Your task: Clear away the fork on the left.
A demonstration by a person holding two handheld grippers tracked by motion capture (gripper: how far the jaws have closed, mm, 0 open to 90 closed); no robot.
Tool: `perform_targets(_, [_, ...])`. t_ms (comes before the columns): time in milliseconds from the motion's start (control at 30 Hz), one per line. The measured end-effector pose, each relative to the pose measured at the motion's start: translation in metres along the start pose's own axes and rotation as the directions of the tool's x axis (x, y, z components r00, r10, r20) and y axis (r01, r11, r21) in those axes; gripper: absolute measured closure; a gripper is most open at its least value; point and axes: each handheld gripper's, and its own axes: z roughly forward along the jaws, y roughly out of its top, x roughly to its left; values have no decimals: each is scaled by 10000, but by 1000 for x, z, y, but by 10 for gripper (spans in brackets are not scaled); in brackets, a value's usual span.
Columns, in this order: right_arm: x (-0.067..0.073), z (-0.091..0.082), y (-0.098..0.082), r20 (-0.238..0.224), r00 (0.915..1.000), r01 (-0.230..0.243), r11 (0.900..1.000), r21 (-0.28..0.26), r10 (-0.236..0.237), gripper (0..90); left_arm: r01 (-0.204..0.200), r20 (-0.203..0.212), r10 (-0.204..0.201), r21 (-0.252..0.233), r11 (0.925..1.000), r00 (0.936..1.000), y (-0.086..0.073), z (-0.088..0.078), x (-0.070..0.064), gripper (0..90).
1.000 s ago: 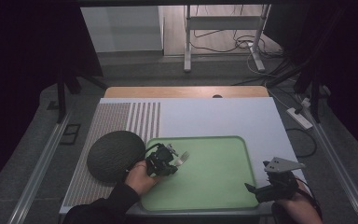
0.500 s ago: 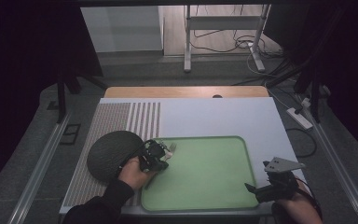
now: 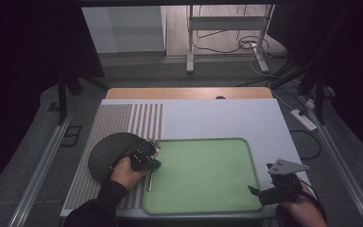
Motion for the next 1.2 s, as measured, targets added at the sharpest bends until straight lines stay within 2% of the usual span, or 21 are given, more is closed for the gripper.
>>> perform_targets(200, [0,0,0,-13,10000,6,10000,16,-6,0,102,270,-98,-138,9999,9996,-2,-1,3,828])
perform_targets(300, [0,0,0,-9,10000,11,10000,23,-11,0,-86,309,97,-369,9993,9995,-2,-2,1,790])
perform_targets(400, [0,0,0,-8,10000,19,10000,36,-19,0,-168,305,189,-674,9976,9994,-1,-5,0,725])
perform_targets(600, [0,0,0,-8,10000,28,10000,43,-28,0,-279,58,285,-878,9957,9996,0,-5,-1,561])
perform_targets(867, [0,0,0,5,10000,52,10000,77,-52,0,-384,-134,369,-1431,9890,9992,-2,-7,1,351])
perform_targets(1100, [0,1,0,29,10000,36,9999,98,-36,0,-174,119,201,-1975,9801,9997,-6,-14,4,207])
perform_targets(1200, [0,1,0,44,10000,25,9999,122,-26,0,-126,197,173,-2180,9759,9997,-9,-18,6,196])
